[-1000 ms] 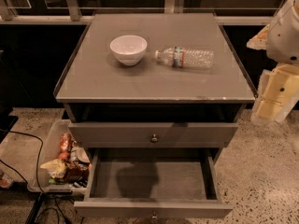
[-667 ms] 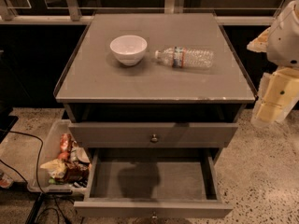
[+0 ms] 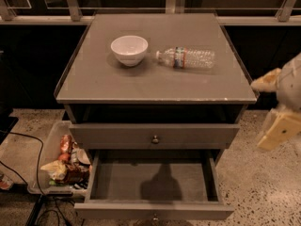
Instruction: Close middle drawer
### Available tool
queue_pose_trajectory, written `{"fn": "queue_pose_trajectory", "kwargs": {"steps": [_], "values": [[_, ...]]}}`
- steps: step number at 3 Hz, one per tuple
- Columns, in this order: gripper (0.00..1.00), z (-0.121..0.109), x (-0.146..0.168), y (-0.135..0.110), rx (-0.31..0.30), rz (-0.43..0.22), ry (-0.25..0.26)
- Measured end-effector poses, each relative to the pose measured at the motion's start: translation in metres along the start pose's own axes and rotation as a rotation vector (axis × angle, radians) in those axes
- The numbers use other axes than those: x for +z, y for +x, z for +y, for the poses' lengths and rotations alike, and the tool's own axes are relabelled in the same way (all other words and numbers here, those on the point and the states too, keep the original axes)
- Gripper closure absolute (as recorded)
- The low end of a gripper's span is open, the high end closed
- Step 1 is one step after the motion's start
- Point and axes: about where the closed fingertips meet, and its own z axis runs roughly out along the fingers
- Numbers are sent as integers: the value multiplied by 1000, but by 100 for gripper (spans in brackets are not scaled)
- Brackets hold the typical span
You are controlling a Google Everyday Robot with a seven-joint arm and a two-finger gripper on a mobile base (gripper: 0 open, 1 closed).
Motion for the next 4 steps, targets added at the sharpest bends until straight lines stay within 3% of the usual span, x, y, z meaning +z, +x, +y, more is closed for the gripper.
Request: {"fn": "queue_pose_trajectory", "kwargs": {"steps": [1,3,4], "values": [[42,30,41,23,-3,-27,-44],[88,34,45,25,-4,-22,-53],[100,41,60,24,1,-22,-90]]}}
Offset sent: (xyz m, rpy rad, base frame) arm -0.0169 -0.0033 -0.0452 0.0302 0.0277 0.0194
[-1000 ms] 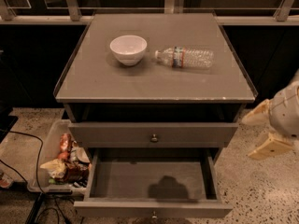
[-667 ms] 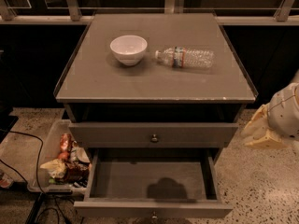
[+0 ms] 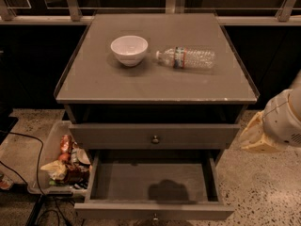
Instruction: Close middle drawer
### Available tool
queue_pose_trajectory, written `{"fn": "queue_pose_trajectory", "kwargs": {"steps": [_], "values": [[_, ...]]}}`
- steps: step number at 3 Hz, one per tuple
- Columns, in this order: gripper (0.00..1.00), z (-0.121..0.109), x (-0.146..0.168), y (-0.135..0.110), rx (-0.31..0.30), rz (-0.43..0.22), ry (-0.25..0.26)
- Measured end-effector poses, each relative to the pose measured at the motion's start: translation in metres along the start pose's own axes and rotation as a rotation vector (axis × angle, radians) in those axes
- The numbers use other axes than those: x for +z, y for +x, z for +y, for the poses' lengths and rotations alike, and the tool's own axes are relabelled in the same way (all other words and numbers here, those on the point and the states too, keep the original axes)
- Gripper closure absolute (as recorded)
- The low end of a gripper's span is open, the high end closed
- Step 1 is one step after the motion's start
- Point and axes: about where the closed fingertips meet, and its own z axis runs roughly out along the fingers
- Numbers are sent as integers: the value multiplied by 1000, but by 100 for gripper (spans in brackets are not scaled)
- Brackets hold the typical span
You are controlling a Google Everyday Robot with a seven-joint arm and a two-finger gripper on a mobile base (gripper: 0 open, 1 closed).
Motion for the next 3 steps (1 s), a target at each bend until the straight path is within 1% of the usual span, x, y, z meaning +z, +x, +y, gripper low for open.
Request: {"fn": "queue_pose_trajectory", "kwargs": {"steps": [1,2,3], "values": [[100,17,50,-5,0,-35,-74],[100,31,99,1,10,-67,-95],[100,37,141,12,23,-120,-59]]}}
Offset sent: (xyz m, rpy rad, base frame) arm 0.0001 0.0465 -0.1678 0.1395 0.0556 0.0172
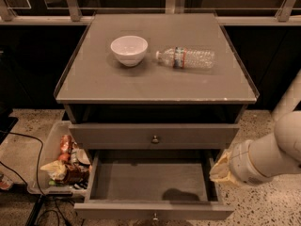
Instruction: Close middle drawer
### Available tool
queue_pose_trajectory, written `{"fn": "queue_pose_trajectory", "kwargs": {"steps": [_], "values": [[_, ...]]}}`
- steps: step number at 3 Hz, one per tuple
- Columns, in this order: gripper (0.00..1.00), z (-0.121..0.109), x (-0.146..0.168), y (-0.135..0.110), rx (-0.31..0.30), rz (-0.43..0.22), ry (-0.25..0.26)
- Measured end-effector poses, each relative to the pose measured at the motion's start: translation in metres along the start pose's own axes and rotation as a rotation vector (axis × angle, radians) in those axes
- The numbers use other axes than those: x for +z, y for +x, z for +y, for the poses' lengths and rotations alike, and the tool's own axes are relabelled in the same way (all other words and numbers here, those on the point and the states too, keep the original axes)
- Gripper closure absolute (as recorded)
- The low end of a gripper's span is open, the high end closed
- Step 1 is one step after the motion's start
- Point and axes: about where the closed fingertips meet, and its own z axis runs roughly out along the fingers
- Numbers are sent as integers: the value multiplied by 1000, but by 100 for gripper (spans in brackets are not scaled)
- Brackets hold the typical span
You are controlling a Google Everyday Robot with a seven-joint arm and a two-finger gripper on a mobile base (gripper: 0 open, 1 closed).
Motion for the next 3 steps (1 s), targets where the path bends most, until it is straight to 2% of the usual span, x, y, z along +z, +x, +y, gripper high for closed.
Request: {"fn": "queue_pose_trajectory", "kwargs": {"steps": [1,2,3], "values": [[100,-8,1,0,-3,-5,35],[100,-7,1,-1,-3,-4,34],[100,-3,21,7,21,-9,32]]}}
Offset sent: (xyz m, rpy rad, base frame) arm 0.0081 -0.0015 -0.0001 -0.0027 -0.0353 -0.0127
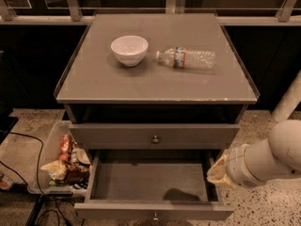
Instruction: Close middle drawer
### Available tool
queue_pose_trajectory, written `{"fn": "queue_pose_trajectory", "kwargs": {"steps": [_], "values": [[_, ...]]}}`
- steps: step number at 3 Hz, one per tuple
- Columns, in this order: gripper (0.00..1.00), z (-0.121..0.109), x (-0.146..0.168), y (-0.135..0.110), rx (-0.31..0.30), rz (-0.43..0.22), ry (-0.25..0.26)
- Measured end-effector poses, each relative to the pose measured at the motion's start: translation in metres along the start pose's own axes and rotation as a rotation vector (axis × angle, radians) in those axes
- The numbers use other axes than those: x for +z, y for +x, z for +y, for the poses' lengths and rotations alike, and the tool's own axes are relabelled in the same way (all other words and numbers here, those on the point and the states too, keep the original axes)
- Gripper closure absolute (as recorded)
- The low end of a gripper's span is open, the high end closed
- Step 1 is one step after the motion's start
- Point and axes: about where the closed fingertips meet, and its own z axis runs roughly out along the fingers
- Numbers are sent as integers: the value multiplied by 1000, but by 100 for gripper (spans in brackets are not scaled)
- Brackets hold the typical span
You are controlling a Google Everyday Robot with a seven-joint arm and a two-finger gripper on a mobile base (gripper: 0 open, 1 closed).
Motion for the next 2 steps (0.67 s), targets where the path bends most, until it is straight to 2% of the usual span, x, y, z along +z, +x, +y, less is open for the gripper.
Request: {"fn": "queue_pose_trajectory", "kwargs": {"steps": [1,2], "values": [[100,12,41,20,44,-57,21],[100,6,91,43,103,-127,62]]}}
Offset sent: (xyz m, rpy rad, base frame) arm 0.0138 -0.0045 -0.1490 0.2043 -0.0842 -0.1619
